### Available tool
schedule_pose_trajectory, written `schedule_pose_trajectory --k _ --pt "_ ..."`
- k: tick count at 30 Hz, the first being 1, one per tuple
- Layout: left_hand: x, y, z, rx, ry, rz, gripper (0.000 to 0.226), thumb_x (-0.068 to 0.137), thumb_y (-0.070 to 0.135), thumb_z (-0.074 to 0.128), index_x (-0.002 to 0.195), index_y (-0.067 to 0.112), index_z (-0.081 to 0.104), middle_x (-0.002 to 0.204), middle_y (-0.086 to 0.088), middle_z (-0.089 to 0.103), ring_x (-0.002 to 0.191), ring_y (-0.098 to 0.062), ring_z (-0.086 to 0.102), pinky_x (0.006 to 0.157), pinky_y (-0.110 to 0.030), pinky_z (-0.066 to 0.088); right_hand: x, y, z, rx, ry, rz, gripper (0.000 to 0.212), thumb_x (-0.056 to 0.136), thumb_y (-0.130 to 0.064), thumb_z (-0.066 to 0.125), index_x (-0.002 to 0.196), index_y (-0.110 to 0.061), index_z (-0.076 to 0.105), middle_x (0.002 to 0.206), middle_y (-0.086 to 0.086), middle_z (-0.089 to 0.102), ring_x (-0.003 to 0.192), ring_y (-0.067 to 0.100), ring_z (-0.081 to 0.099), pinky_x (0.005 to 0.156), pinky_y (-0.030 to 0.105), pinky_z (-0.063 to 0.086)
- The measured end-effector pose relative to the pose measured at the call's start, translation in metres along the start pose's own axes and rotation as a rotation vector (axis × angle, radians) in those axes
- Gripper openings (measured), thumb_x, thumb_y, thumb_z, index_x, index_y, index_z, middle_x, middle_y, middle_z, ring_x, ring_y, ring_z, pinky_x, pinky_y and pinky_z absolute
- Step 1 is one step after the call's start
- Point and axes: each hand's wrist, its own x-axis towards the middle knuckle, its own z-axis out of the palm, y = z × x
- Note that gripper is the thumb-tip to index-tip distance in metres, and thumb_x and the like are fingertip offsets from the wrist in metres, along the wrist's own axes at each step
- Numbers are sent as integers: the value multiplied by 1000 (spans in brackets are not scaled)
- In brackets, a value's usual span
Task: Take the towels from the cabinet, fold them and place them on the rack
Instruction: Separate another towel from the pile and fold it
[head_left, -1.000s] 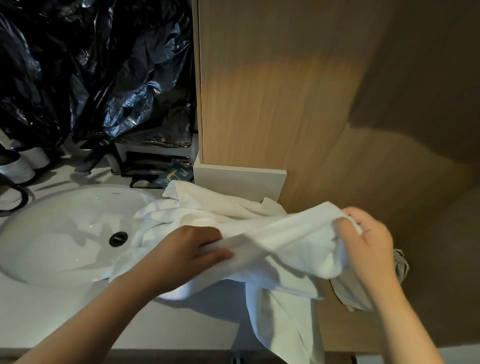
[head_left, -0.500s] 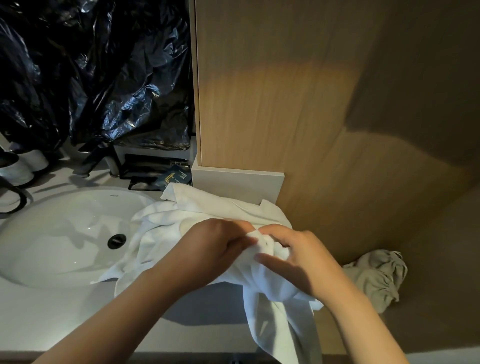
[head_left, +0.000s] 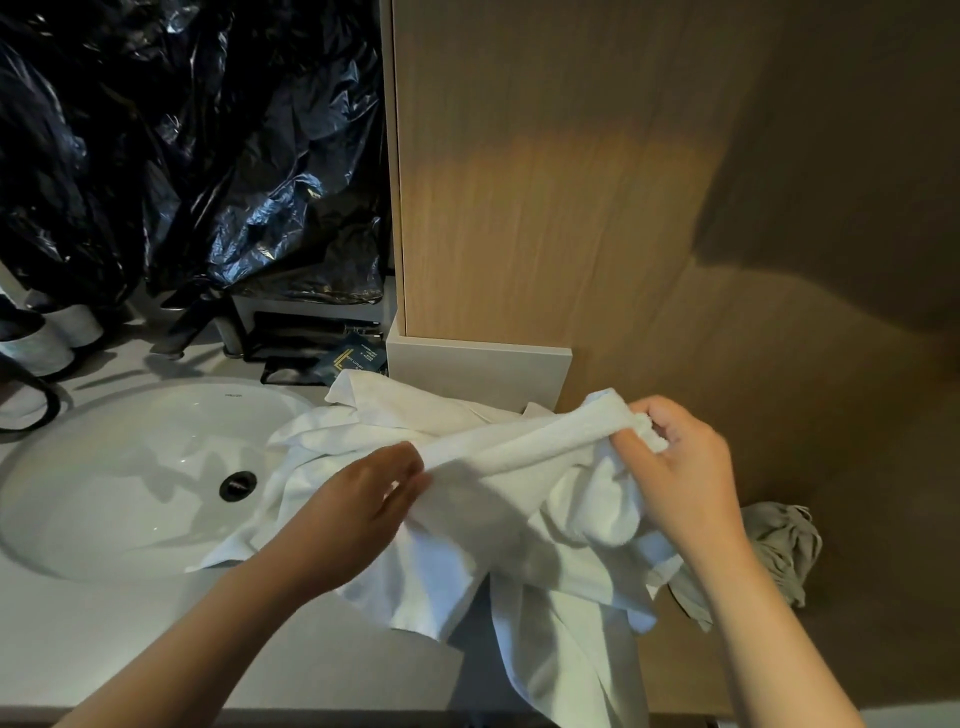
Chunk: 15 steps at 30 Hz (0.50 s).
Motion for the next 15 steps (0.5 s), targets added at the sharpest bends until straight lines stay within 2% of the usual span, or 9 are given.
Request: schedule_pose_trajectory --k 3,7,9,12,15 --pt "1 0 3 -28 138 -30 22 99 26 42 78 26 42 65 8 52 71 -1 51 61 -14 38 -1 -5 2 42 -74 11 13 89 -21 66 80 -29 63 77 -16 64 69 1 57 56 13 41" --pt "7 6 -2 -25 153 -90 21 98 27 40 77 26 46 68 4 56 67 -6 51 58 -15 37 0 -14 0 156 -153 25 12 90 -21 66 94 -32 65 84 -25 65 76 -6 60 61 7 44" --pt "10 11 -3 -156 202 -177 19 94 20 44 76 23 52 67 -1 57 64 -2 49 57 -12 37 1 -16 0 142 -168 24 9 89 -23 68 95 -30 66 79 -26 64 73 -8 59 58 6 42" --pt "15 18 -7 -332 206 -268 21 91 13 49 75 22 58 73 5 60 63 3 48 56 -8 36 1 -17 4 101 -167 46 7 87 -25 69 82 -24 64 63 -12 58 58 1 51 52 13 39" --pt "16 16 -13 -382 134 -289 17 89 16 57 77 27 61 64 9 53 59 1 47 55 -11 38 3 -11 5 54 -31 61 34 90 -20 63 62 -14 46 51 -9 38 51 7 35 50 23 29"
